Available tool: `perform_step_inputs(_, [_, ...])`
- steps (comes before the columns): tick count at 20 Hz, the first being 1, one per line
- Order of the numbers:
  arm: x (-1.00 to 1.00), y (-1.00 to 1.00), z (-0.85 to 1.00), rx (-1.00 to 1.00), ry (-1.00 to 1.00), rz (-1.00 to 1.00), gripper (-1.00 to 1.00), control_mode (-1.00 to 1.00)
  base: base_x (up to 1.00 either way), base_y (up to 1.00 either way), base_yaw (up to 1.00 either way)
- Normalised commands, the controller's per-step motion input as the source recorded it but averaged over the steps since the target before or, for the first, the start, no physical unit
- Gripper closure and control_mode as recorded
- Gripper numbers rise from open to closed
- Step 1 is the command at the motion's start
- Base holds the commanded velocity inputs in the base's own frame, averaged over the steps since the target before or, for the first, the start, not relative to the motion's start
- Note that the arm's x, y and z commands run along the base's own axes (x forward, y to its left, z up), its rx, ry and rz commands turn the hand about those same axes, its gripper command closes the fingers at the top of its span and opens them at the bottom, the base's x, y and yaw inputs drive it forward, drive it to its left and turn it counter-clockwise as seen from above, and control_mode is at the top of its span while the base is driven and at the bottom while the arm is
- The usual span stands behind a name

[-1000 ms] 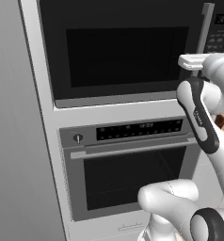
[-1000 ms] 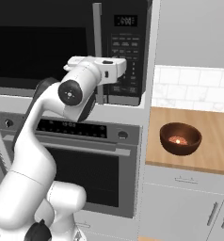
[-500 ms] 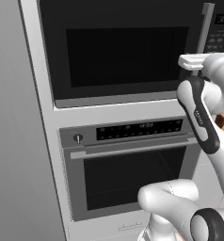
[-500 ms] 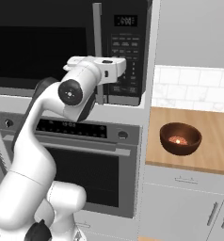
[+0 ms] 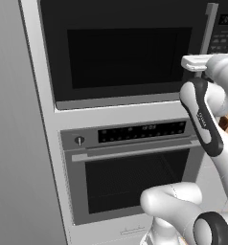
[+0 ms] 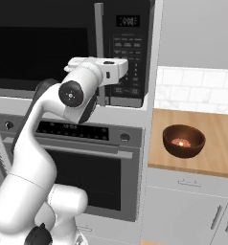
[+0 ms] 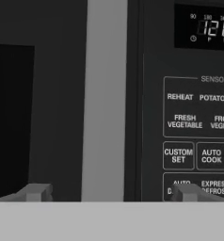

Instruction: Open the microwave, place the bowl with waffle inside the microwave, then close the microwave door and turn it on.

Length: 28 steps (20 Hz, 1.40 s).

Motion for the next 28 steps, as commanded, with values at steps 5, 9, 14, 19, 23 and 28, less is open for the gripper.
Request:
perform_step_inputs(5, [0.01, 0.0, 0.0, 0.0, 0.0, 0.0, 1.0, -1.0, 0.0, 0.0, 0.0])
perform_step_inputs(9, [0.0, 0.0, 0.0, 0.0, 0.0, 0.0, 1.0, -1.0, 0.0, 0.0, 0.0])
perform_step_inputs(14, [0.0, 0.0, 0.0, 0.0, 0.0, 0.0, 1.0, -1.0, 0.0, 0.0, 0.0])
perform_step_inputs(19, [0.0, 0.0, 0.0, 0.0, 0.0, 0.0, 1.0, -1.0, 0.0, 0.0, 0.0])
perform_step_inputs(23, [-0.69, 0.0, 0.0, 0.0, 0.0, 0.0, 1.0, -1.0, 0.0, 0.0, 0.0])
perform_step_inputs(28, [-1.0, 0.0, 0.0, 0.0, 0.0, 0.0, 1.0, -1.0, 0.0, 0.0, 0.0])
